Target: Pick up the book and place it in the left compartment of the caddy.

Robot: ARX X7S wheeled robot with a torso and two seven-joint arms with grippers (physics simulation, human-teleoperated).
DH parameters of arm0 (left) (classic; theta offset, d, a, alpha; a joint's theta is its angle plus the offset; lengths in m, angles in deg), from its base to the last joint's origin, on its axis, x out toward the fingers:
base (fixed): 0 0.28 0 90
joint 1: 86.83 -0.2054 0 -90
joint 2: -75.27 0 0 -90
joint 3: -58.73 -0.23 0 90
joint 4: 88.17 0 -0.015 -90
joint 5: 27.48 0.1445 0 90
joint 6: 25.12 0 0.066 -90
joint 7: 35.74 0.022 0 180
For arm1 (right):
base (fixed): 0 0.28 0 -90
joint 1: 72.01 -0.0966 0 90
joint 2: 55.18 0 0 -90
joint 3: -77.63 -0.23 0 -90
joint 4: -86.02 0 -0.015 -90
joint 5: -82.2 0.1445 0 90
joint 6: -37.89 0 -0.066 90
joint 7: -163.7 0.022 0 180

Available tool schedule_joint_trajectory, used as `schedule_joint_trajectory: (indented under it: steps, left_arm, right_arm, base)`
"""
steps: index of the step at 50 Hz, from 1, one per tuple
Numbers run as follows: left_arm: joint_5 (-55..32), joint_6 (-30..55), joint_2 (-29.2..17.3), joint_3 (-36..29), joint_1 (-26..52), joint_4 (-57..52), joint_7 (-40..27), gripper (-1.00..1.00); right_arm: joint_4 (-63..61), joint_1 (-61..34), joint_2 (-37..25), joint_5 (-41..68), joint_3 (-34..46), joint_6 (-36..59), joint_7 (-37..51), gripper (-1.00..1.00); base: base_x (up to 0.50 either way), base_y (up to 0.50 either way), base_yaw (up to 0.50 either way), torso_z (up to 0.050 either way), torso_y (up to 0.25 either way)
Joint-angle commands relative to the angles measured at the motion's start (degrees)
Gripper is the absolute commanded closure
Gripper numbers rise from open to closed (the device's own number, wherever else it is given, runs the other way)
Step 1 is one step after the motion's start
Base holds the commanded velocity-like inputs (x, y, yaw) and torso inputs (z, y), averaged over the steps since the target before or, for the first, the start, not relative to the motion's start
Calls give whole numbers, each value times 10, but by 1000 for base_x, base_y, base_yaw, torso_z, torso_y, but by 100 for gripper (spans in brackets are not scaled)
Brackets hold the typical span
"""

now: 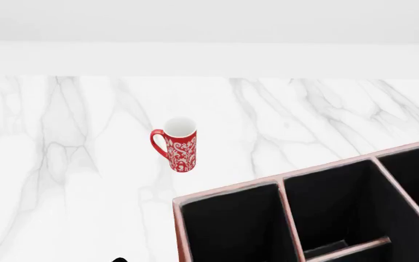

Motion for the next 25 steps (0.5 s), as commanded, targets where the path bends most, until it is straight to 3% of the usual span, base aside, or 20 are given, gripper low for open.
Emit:
schedule_joint_trajectory:
  steps: [1, 12, 25]
  left_arm:
    - [3, -28, 10, 8, -2, 0, 15, -100]
    - [-17, -52, 10, 20, -18, 0, 6, -100]
    - [-26, -61, 10, 20, -22, 0, 4, -100]
  right_arm:
    - [-58, -9, -36, -15, 6, -40, 41, 100]
    - [-243, -7, -115, -15, -23, -66, 138, 100]
    - [-342, -9, -164, -18, -68, -90, 235, 100]
  base:
    - [0, 0, 0, 0, 0]
    - [0, 0, 0, 0, 0]
    - [0, 0, 0, 0, 0]
